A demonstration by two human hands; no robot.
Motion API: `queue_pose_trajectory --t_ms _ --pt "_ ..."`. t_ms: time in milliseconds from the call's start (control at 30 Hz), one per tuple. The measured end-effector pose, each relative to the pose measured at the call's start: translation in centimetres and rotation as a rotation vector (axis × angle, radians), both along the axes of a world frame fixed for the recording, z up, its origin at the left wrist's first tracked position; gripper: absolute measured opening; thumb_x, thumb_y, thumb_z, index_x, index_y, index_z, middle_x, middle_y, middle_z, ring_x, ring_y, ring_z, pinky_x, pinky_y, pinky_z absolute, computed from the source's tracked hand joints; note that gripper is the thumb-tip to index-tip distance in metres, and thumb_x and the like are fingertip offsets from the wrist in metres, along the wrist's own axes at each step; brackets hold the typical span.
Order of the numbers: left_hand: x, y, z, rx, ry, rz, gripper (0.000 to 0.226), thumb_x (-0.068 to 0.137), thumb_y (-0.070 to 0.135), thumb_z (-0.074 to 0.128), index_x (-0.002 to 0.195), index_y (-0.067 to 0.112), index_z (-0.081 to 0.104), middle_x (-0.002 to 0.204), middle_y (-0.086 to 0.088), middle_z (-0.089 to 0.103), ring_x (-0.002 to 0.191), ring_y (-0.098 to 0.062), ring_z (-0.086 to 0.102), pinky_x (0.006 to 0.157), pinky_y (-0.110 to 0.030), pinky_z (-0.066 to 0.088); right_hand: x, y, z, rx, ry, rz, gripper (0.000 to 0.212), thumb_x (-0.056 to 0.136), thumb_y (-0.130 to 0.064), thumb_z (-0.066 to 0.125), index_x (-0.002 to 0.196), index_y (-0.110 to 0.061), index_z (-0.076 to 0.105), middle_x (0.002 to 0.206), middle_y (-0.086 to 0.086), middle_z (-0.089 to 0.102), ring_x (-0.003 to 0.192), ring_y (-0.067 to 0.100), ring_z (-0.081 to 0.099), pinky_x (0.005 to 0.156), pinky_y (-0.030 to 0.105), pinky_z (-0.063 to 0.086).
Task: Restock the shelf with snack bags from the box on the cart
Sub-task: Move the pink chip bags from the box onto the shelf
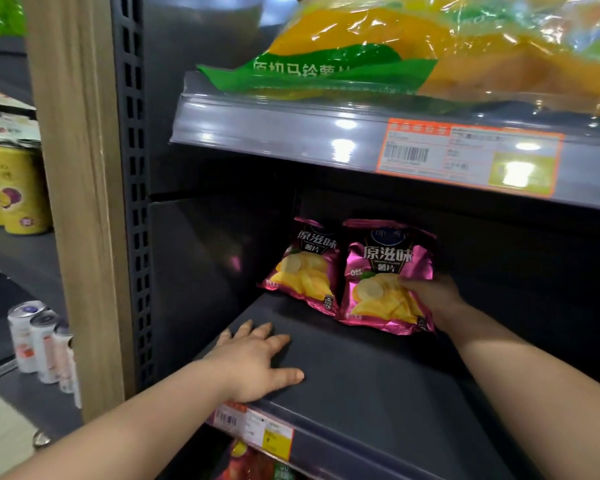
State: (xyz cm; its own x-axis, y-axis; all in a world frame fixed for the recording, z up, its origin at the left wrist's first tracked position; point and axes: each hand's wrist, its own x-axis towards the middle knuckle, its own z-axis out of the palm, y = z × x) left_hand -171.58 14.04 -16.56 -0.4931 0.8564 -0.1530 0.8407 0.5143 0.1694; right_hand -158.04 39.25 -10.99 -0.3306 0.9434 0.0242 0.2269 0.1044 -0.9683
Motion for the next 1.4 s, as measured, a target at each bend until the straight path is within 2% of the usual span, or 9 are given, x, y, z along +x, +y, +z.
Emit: queue_pose_trajectory --t_ms 467,533,600,667,767,833,1000,1133,1400 --pt "0.0 0.0 0.1 0.026 0.021 0.005 0.074 0.086 0.070 0.037 0.150 0.037 0.019 0.162 0.002 0.008 0.149 -0.024 0.004 0.119 -0.045 0.008 -1.3 2.1 -1.4 0.051 -0.075 0.003 0.076 0.066 -0.018 0.084 0.130 -0.001 0.047 0.126 0.018 0.059 0.111 0.035 0.060 0.092 0.040 0.051" --pt "0.0 -0.1 0.2 0.023 0.007 0.001 0.086 0.076 0.083 0.031 0.150 0.038 0.020 0.162 0.003 0.010 0.149 -0.023 0.006 0.118 -0.043 0.010 -0.9 1.8 -1.0 0.152 -0.146 0.012 0.081 0.067 -0.022 0.083 0.134 -0.002 0.042 0.132 0.018 0.054 0.116 0.036 0.056 0.093 0.039 0.049" --pt "0.1 -0.2 0.5 0.039 0.012 -0.003 0.124 0.044 0.102 0.007 0.149 0.037 0.024 0.161 0.003 0.015 0.148 -0.022 0.011 0.117 -0.042 0.014 -0.6 1.3 -0.4 0.301 -0.304 0.027 0.087 0.068 -0.038 0.080 0.137 -0.006 0.039 0.137 0.018 0.047 0.121 0.037 0.050 0.097 0.042 0.047" --pt "0.1 -0.1 0.6 0.066 0.044 0.017 0.139 0.030 0.101 -0.003 0.148 0.034 0.029 0.159 0.002 0.022 0.146 -0.021 0.019 0.116 -0.040 0.020 0.1 -0.2 0.6 0.470 -0.481 0.084 0.086 0.072 -0.051 0.072 0.141 -0.012 0.037 0.141 0.016 0.040 0.128 0.036 0.042 0.102 0.042 0.042" --pt "0.3 -0.1 0.8 0.133 0.106 0.073 0.091 0.074 0.084 0.028 0.144 0.027 0.036 0.152 0.001 0.033 0.140 -0.020 0.032 0.110 -0.039 0.031 0.8 -3.0 1.7 0.773 -0.728 0.213 0.072 0.086 -0.049 0.058 0.146 -0.022 0.029 0.149 0.011 0.030 0.137 0.034 0.030 0.110 0.046 0.029" --pt "0.6 -0.2 0.9 0.167 0.173 0.114 0.069 0.087 0.067 0.039 0.141 0.024 0.040 0.148 0.001 0.038 0.136 -0.022 0.037 0.106 -0.040 0.035 0.9 -4.7 2.1 0.978 -0.851 0.311 0.069 0.089 -0.049 0.051 0.148 -0.025 0.024 0.156 0.006 0.020 0.143 0.032 0.018 0.113 0.049 0.019" --pt "1.9 -2.6 1.4 0.254 0.286 0.227 0.067 0.089 0.062 0.042 0.143 0.022 0.037 0.146 -0.002 0.040 0.134 -0.025 0.038 0.104 -0.041 0.039 -0.5 -8.9 1.6 1.078 -1.003 0.598 0.072 0.089 -0.062 0.040 0.149 -0.029 0.019 0.161 -0.002 0.009 0.148 0.027 0.004 0.117 0.050 0.008" --pt "3.0 -6.5 0.5 0.333 0.336 0.239 0.064 0.087 0.058 0.048 0.136 0.017 0.043 0.134 -0.004 0.048 0.125 -0.027 0.047 0.099 -0.043 0.043 -1.9 -13.2 0.5 1.165 -0.947 0.790 0.071 0.089 -0.063 0.035 0.149 -0.027 0.022 0.158 -0.001 0.018 0.144 0.027 0.020 0.114 0.046 0.025" --pt "4.5 -17.3 -3.2 0.243 0.347 0.466 0.066 0.088 0.059 0.047 0.136 0.015 0.042 0.133 -0.009 0.047 0.123 -0.033 0.045 0.099 -0.043 0.041 -3.6 -24.1 -0.2 1.442 -0.708 1.001 0.064 0.088 -0.063 0.036 0.140 -0.027 0.039 0.144 -0.006 0.044 0.134 0.020 0.041 0.105 0.038 0.038"
